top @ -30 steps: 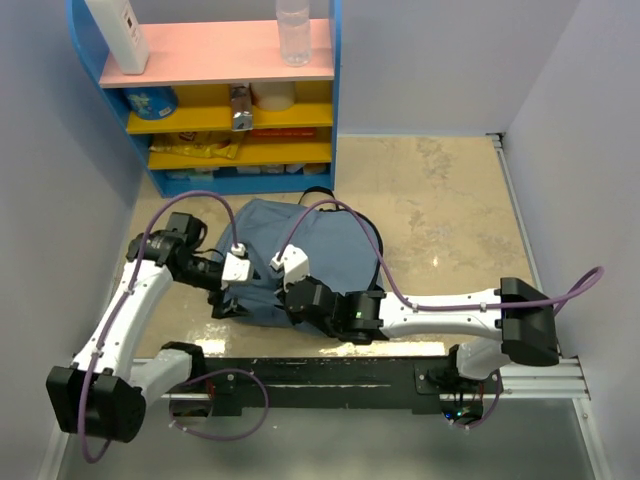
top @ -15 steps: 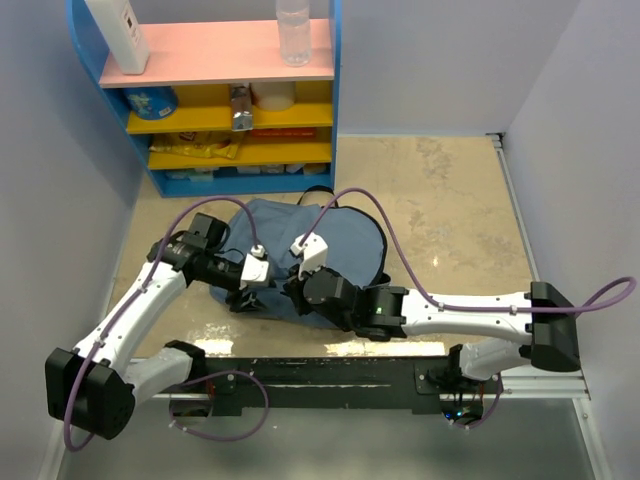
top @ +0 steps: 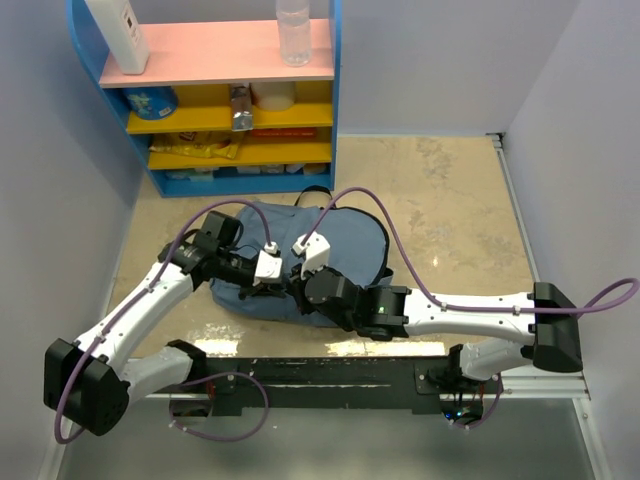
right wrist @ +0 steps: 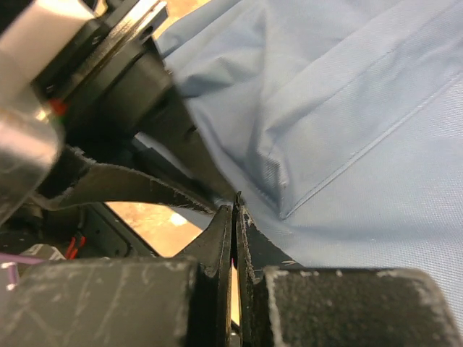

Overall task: Pack the student bag
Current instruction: Zip the student bag at the center of the board.

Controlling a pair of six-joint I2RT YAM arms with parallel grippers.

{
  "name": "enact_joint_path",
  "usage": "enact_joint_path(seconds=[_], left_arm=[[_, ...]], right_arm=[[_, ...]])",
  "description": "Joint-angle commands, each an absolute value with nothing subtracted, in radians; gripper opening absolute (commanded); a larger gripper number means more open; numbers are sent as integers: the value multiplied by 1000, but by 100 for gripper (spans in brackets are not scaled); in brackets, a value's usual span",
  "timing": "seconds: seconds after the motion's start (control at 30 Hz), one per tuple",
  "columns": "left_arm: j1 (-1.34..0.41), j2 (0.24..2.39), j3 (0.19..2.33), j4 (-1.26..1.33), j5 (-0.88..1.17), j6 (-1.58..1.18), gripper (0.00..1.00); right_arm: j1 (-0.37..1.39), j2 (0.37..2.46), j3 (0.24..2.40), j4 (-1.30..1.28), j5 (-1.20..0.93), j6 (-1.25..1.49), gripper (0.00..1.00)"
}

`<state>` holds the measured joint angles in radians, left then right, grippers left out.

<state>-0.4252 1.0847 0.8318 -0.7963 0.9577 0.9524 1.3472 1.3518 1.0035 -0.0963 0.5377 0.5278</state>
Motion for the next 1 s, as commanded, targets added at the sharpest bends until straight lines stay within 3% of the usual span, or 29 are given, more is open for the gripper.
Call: enact_joint_path(seconds=[0.0,0.57,0.77,0.97], left_arm=[[-445,1077,821,-779,928,948,0],[-442,1000,844,-936,775,1020,0],[-443,988,848,-962,712,1032,0],[-443,991,879,-991,687,1043,0]], right_arm=[[1344,1287,1046,-35,641,537,0],[1313,988,899,-390,821,621,0],[1313,933,928,-521,859,669,0],[1315,956,986,-492,894,583,0]])
